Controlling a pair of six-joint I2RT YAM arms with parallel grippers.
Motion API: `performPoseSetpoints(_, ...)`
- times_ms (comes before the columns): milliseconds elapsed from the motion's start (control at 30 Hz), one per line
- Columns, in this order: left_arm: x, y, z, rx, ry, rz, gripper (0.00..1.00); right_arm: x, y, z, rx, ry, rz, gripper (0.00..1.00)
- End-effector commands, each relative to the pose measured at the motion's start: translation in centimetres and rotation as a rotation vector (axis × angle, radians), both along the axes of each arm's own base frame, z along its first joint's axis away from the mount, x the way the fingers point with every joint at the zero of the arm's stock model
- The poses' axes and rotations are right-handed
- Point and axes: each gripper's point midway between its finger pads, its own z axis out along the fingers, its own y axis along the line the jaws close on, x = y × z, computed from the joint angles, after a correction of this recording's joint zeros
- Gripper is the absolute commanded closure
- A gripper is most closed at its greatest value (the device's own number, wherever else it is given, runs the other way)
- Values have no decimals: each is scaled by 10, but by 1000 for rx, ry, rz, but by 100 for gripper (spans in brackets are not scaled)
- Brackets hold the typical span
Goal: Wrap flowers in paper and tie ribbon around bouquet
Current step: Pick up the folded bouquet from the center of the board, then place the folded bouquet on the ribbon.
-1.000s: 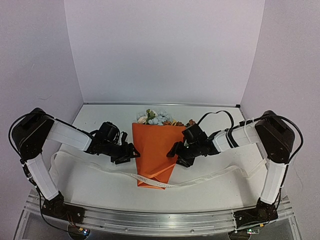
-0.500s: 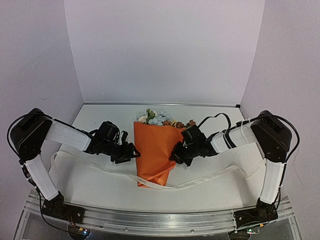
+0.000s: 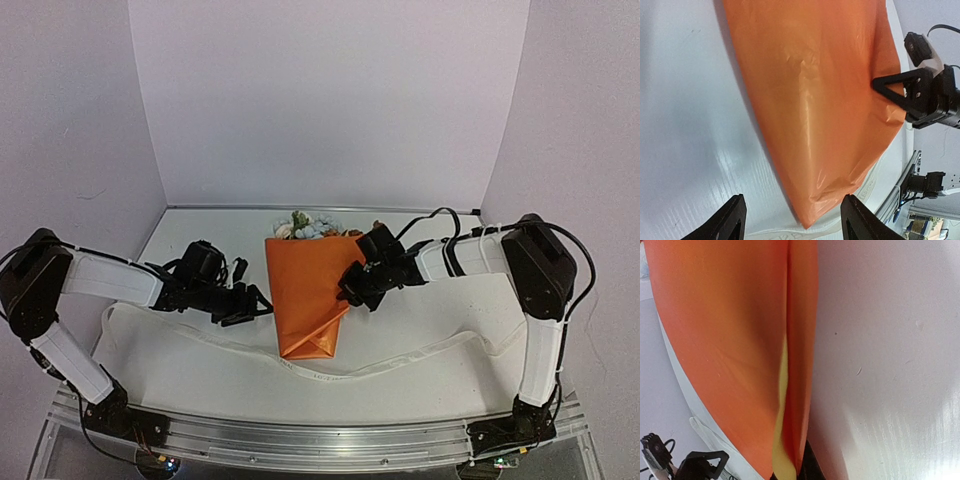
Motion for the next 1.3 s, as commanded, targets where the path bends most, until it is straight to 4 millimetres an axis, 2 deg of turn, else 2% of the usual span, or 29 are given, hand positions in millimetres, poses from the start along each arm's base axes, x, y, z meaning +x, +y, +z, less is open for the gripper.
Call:
performPoseSetpoints(0,-18,5,8,-23,-6,-35,33,9,-8,8,-45,44,-67,100)
performPoseSetpoints(167,-50,-3,13,-31,-15,-130,35,7,-9,14,-21,105,-126,100)
performPoseSetpoints(267,-79,-13,10,-11,-9,-214,39,4,-12,17,-15,139,-159,100)
performPoseSetpoints(467,-129,-46,11,13,-60,-408,48,-2,-19,24,-11,169,-206,100)
performPoseSetpoints(567,-141,-60,1,48,-74,-471,54,-1,-19,27,-2,180,-225,100)
performPoseSetpoints(767,-128,-81,-12,55,-116,-454,58,-2,-20,22,20,234,-299,100)
performPoseSetpoints(967,-114,-97,-20,62,-148,-440,61,10,-20,32,55,236,-354,100)
performPoseSetpoints(1100,-107,-102,-28,70,-152,-418,63,15,-20,36,74,241,-387,100)
performPoseSetpoints(1267,-93,-98,-40,111,-165,-331,66,23,-18,40,102,253,-427,100)
